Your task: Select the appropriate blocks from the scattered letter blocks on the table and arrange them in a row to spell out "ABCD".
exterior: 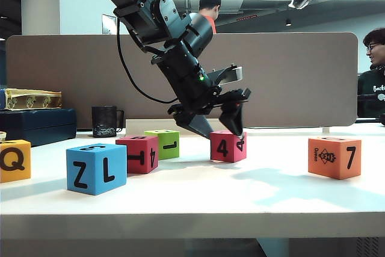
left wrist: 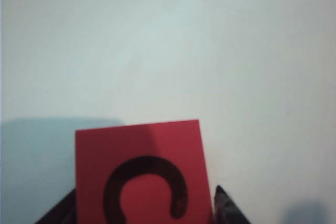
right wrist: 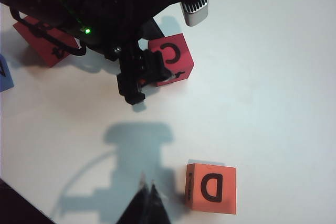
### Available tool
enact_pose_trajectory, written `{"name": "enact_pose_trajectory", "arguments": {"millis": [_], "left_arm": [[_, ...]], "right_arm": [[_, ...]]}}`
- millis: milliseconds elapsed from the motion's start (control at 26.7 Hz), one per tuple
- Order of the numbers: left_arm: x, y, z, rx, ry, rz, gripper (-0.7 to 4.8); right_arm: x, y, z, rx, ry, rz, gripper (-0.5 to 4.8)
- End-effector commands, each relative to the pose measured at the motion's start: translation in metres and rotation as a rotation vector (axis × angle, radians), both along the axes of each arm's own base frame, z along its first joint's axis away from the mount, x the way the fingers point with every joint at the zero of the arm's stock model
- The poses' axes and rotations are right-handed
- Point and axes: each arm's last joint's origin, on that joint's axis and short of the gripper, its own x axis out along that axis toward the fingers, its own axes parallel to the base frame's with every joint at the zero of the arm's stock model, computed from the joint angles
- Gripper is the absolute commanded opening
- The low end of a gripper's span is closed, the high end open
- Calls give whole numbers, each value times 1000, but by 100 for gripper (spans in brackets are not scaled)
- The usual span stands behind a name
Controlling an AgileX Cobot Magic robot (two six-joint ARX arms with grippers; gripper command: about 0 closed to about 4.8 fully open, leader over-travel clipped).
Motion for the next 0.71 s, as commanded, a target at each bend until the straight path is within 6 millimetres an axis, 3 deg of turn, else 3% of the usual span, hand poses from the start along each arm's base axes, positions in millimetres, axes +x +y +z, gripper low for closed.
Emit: {"name": "enact_pose_trajectory", "arguments": {"millis": [37,337,712], "left_arm": [[-1,-1,2,-9,-2,-5,298],[-1,-1,3,-7,2,-5,267],[-19,13,53,-5,-5,-7,267]], "right_arm": [[0,0,3,7,-14,1,-1],[0,0,3,6,-15,1,-1],[0,0,3,6,-14,2,-1]]}}
